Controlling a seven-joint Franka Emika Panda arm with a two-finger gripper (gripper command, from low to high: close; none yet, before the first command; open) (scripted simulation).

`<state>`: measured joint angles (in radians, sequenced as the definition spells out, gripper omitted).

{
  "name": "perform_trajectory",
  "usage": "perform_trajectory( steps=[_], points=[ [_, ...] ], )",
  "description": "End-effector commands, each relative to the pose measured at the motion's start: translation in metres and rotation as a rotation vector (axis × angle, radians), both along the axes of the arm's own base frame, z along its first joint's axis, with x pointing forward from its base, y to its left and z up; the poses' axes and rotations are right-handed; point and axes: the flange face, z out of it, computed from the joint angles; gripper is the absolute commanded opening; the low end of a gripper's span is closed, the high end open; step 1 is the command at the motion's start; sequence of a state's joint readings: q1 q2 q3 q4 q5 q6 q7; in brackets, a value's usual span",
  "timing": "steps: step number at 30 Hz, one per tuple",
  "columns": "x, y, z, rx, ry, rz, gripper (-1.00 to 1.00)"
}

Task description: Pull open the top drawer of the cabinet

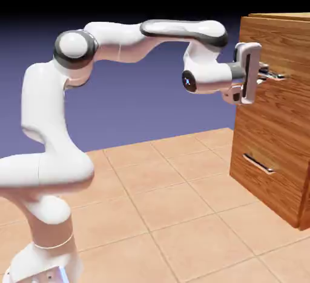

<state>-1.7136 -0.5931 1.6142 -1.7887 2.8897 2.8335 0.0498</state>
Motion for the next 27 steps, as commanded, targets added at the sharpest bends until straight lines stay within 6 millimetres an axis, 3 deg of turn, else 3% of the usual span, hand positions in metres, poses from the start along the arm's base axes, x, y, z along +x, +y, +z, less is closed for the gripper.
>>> perform_trajectory(
  steps=[1,20,27],
  points=[
    [-0.007,0.0,0.0,0.0,0.001,0.0,-1.0],
    [-0.138,0.0,0.0,-0.001,0.001,0.0,-1.0],
    [-0.21,0.0,0.0,0.0,0.001,0.0,-1.0]
  ],
)
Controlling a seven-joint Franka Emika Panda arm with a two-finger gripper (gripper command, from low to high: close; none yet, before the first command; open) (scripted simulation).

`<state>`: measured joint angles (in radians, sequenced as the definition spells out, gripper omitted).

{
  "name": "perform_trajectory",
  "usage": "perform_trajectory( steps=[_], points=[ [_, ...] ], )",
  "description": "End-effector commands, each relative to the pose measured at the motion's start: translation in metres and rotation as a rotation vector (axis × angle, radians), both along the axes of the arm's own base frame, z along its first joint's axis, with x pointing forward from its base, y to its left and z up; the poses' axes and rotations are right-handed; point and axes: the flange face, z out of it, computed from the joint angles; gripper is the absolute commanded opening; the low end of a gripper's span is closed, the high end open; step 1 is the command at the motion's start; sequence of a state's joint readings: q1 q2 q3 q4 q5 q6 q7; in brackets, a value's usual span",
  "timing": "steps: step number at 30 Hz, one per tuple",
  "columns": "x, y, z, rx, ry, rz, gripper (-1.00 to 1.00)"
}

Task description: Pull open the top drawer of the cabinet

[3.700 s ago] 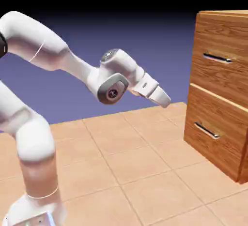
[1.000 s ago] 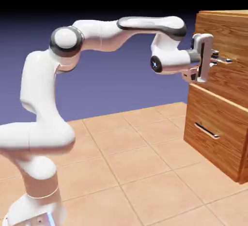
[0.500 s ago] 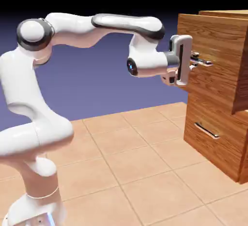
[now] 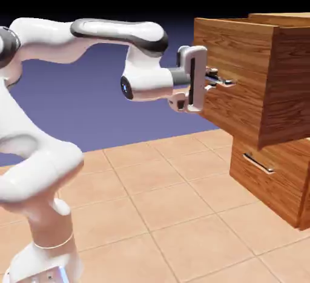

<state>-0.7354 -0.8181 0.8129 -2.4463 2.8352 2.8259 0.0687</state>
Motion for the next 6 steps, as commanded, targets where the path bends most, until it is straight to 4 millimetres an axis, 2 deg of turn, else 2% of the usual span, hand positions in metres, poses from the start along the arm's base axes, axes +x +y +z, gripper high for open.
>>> perform_trajectory(
  steps=[1,2,3,4,6],
  points=[
    [-0.011,0.0,0.0,0.0,0.001,0.0,-1.0],
    [-0.017,0.0,0.0,0.0,0.001,0.0,-1.0],
    [-0.017,0.0,0.0,0.0,0.001,0.0,1.0],
    [-0.017,0.0,0.0,0.0,0.001,0.0,1.0],
    [-0.04,0.001,0.0,-0.004,0.002,-0.001,1.0]
  ],
)
